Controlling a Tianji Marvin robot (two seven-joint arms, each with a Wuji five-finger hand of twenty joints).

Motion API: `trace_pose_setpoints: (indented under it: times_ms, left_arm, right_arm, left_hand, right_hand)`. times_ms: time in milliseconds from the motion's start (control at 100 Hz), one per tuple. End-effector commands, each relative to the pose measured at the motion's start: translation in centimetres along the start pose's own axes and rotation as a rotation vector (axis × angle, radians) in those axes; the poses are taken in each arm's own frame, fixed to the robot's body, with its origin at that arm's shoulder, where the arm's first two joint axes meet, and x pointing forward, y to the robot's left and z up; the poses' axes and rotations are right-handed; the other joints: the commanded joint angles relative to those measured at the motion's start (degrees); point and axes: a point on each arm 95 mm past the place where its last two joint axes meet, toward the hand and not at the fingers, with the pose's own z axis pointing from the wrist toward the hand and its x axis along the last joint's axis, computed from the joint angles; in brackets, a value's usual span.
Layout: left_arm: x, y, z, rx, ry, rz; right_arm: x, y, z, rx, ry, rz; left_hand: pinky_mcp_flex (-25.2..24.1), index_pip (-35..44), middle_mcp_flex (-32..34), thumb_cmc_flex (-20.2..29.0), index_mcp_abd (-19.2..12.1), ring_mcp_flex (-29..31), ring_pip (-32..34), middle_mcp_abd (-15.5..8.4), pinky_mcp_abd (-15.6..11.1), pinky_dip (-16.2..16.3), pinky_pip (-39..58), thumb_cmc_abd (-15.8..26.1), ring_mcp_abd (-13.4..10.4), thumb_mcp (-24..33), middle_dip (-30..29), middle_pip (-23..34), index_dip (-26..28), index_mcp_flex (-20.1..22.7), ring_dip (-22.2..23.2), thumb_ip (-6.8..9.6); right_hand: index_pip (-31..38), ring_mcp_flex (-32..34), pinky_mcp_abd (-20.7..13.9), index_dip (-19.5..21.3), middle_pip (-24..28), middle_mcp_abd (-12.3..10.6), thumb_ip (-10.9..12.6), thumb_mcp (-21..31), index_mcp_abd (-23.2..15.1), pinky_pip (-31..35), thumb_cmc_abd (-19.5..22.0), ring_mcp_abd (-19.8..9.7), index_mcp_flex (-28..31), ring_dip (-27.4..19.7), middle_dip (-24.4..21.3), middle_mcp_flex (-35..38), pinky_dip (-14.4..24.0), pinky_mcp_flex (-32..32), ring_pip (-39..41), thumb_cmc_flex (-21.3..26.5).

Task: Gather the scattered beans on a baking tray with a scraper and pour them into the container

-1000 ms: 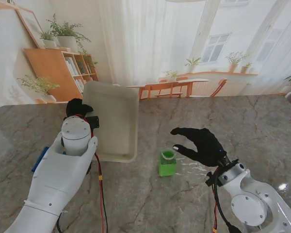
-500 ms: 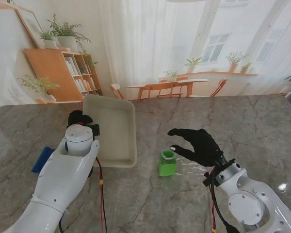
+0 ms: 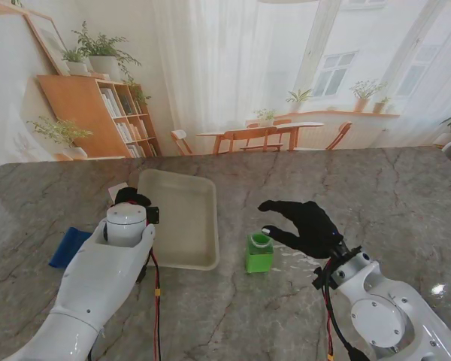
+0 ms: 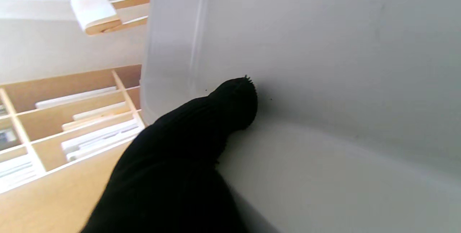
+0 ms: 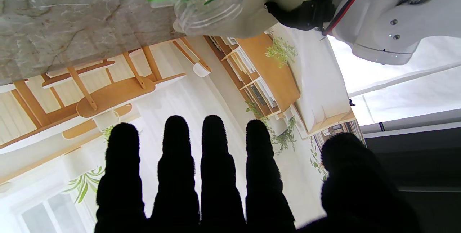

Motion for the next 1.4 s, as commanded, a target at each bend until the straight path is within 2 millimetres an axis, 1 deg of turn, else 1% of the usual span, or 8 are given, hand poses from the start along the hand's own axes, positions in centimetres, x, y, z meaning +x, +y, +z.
trace_pose_setpoints:
  times_ms: [0,250,440,710,890,1010,1230,1390]
  left_arm:
    - [-0.7,0.2,0.3,0.001,-0.019,0.014]
    - [-2.0,0.7,1.1,-0.008,-0.041,0.096]
    - [-2.4,0.9,1.1,-0.041,-0.047,0.119]
    - [-2.2,0.6,0.6,-0.071,-0.043,0.173]
    - [-1.9,0.3,0.2,-0.109,0.011,0.239]
    - [-1.3,-0.1,-0.1,-0.139,0.086,0.33]
    - [0.2,-1.6,-0.5,-0.121,0.305,0.629]
    - [1.9,-2.9,-2.5,-0.087,0.485,0.743]
  right_arm:
    - [-0.1,-0.3,-0.1,0.018,-0.006,0.004]
    - [-0.2,-0.5,-0.3,0.022,-0.015,0.005]
    - [-0.3,-0.5,-0.4,0.026,-0.02,0.008]
    - [-0.4,-0.6,-0.5,0.024,-0.033,0.013]
    - [-0.5,-0.7,-0.6,0.026,-0.036,0.013]
    - [-0.5,-0.7,-0.7,0.025,-0.039,0.012]
    - [-0.6,-0.6,-0.8,0.025,-0.049,0.006]
    - [-0.8,-0.5,-0.9,0.022,-0.063,-0.001]
  left_hand:
    - [-1.03,-0.45,-1.26,3.62,-1.29,-1.28,0.39,0.37,-4.72,2.4,3.25,4.02,-0.38,-4.37,-0.56,-1.53,-0.17,-0.55,-0.38,3.46]
    - [-5.31,-6.45,-6.8,3.49,-0.98,-7.27,2.71,1.36,-4.12,2.26,1.94,8.34,0.23,-16.12,-6.35,-0.69,-4.07,-2.03,-3.0,2.22]
    - [-29.63,-24.7,-18.35,2.48,-0.9,-26.27,-6.06,1.72,4.94,4.06,-8.79,14.2,5.77,-27.31,-21.9,-7.25,-24.38,-5.01,-21.58,2.39]
    - [-43.48,-38.61,-29.77,-1.82,3.99,-40.53,-19.25,3.95,7.88,-6.24,-31.2,16.15,7.25,-34.03,-29.98,-14.44,-41.13,-11.2,-34.7,-0.32]
    - [-43.45,-41.79,-39.03,-5.91,5.97,-49.98,-28.38,2.43,3.8,-15.17,-61.33,19.12,2.21,-36.55,-35.39,-17.09,-49.46,-15.83,-43.79,-1.22]
    - [-42.17,-43.36,-41.45,-8.54,4.95,-50.73,-30.35,0.98,1.67,-28.31,-65.68,21.63,-0.04,-36.96,-39.77,-18.47,-57.87,-15.72,-54.17,-1.48]
    - [-41.95,-43.69,-41.46,-10.82,7.88,-50.56,-29.89,1.29,1.64,-31.39,-65.49,26.14,-0.59,-37.48,-40.78,-18.1,-61.12,-15.5,-54.87,-1.88]
    - [-42.46,-42.04,-39.84,-11.45,8.5,-50.02,-28.52,1.56,1.33,-23.41,-62.52,28.44,-0.3,-37.81,-35.05,-16.42,-57.14,-15.71,-46.95,-2.02]
  right_hand:
    - [-0.11,0.13,-1.48,-1.25,-0.2,-1.02,1.59,0.45,-0.75,-1.08,0.66,-0.45,0.16,0.69,-0.36,-0.31,0.19,-0.67,0.0,0.47]
    - [-0.17,0.18,-1.5,-1.28,-0.17,-0.82,1.59,0.47,-0.68,-1.06,0.68,-0.45,0.09,0.7,-0.35,-0.24,0.2,-0.65,0.01,0.51]
    - [-0.16,0.2,-1.44,-1.29,-0.18,-0.91,1.58,0.43,-0.76,-1.07,0.65,-0.43,0.15,0.71,-0.35,-0.25,0.21,-0.68,0.02,0.47]
    - [-0.14,0.16,-1.46,-1.29,-0.16,-0.88,1.59,0.44,-0.75,-1.07,0.61,-0.37,0.13,0.71,-0.35,-0.21,0.22,-0.67,0.01,0.52]
    - [-0.13,0.18,-1.47,-1.29,-0.17,-0.93,1.59,0.45,-0.88,-1.08,0.63,-0.41,0.16,0.73,-0.35,-0.23,0.22,-0.69,0.03,0.53]
    - [-0.1,0.18,-1.48,-1.29,-0.2,-0.85,1.59,0.44,-0.68,-1.08,0.61,-0.34,0.22,0.73,-0.36,-0.32,0.23,-0.69,0.03,0.51]
    - [-0.15,0.17,-1.51,-1.31,-0.2,-0.9,1.6,0.49,-0.71,-1.09,0.47,-0.38,0.13,0.73,-0.35,-0.32,0.24,-0.74,0.03,0.62]
    - [-0.12,0.1,-1.5,-1.29,-0.19,-0.89,1.61,0.53,-0.62,-1.09,0.28,-0.42,0.14,0.72,-0.35,-0.35,0.25,-0.75,0.01,0.68]
